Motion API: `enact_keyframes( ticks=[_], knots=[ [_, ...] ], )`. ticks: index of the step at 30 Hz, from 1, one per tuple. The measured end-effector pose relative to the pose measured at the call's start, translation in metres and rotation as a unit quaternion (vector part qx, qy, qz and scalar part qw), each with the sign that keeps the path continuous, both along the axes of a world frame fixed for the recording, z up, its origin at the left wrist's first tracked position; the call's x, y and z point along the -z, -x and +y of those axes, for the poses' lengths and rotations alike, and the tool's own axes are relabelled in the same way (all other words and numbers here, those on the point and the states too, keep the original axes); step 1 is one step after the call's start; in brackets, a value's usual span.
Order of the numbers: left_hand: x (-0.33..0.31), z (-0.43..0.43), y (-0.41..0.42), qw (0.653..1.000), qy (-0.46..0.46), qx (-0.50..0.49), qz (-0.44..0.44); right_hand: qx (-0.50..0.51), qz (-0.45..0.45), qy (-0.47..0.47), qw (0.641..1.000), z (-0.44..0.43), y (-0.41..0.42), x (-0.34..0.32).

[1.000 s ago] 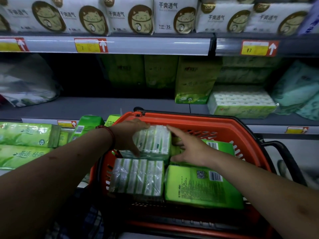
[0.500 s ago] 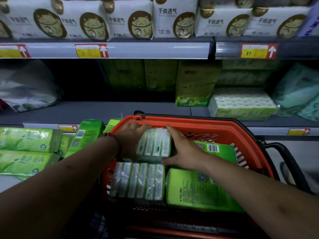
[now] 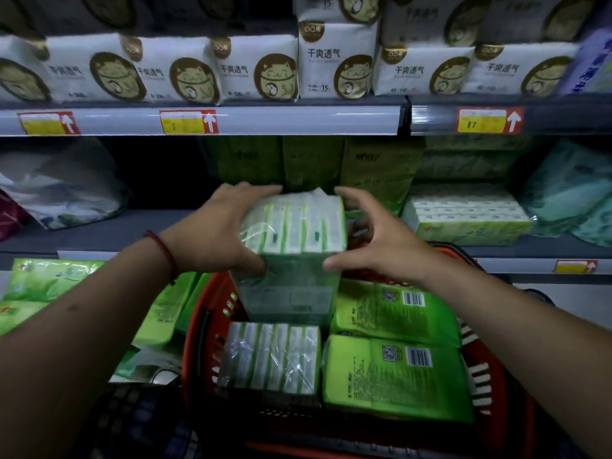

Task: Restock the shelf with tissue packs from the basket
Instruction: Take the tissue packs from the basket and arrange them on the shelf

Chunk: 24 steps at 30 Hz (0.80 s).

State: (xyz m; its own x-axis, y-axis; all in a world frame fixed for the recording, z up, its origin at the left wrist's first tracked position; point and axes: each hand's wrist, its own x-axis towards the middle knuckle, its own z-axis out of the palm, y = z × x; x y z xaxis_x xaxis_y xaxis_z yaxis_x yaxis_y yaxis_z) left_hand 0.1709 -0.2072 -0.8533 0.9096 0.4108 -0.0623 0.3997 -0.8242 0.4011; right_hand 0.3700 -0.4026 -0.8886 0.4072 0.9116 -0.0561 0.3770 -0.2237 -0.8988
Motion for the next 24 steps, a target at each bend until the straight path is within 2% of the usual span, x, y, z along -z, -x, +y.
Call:
enact_keyframes(
  ticks=[1, 3, 5, 8, 11, 13, 15, 17, 18, 20, 22, 24],
  knots=[
    [-0.009, -0.002, 0.006, 0.999, 0.015, -0.005, -0.032, -0.007, 0.026, -0.017, 0.999, -0.001, -0.002, -0.009],
    [-0.023, -0.009, 0.016, 0.996, 0.033, -0.009, -0.076, -0.005, 0.14, -0.06, 0.988, -0.002, -0.006, -0.021],
    [-0.032, -0.021, 0.024, 0.995, 0.017, 0.0, -0.096, 0.059, 0.256, -0.063, 0.963, -0.001, -0.014, -0.022],
    [-0.045, -0.043, 0.031, 0.994, -0.024, 0.021, -0.106, 0.168, 0.295, 0.09, 0.936, -0.006, -0.029, -0.008],
    [-0.058, -0.057, 0.042, 0.984, -0.086, 0.066, -0.141, 0.104, 0.355, 0.263, 0.891, -0.02, -0.027, 0.01],
    [-0.066, -0.063, 0.049, 0.972, -0.121, 0.086, -0.182, 0.063, 0.382, 0.327, 0.862, -0.025, -0.021, 0.014],
    [-0.069, -0.068, 0.049, 0.953, -0.163, 0.102, -0.234, 0.048, 0.466, 0.319, 0.824, -0.024, -0.016, 0.014],
    [-0.062, -0.074, 0.042, 0.926, -0.221, 0.135, -0.275, 0.056, 0.561, 0.224, 0.795, -0.025, -0.01, -0.001],
    [-0.053, -0.077, 0.038, 0.912, -0.248, 0.161, -0.285, 0.068, 0.571, 0.173, 0.799, -0.025, -0.008, -0.012],
    [-0.028, -0.084, 0.029, 0.891, -0.281, 0.21, -0.289, 0.105, 0.512, 0.111, 0.845, -0.024, -0.006, -0.026],
    [-0.005, -0.09, 0.022, 0.886, -0.287, 0.233, -0.281, 0.127, 0.464, 0.074, 0.874, -0.025, -0.007, -0.029],
    [0.01, -0.09, 0.016, 0.893, -0.271, 0.237, -0.272, 0.143, 0.45, 0.049, 0.88, -0.029, -0.007, -0.024]
  ],
)
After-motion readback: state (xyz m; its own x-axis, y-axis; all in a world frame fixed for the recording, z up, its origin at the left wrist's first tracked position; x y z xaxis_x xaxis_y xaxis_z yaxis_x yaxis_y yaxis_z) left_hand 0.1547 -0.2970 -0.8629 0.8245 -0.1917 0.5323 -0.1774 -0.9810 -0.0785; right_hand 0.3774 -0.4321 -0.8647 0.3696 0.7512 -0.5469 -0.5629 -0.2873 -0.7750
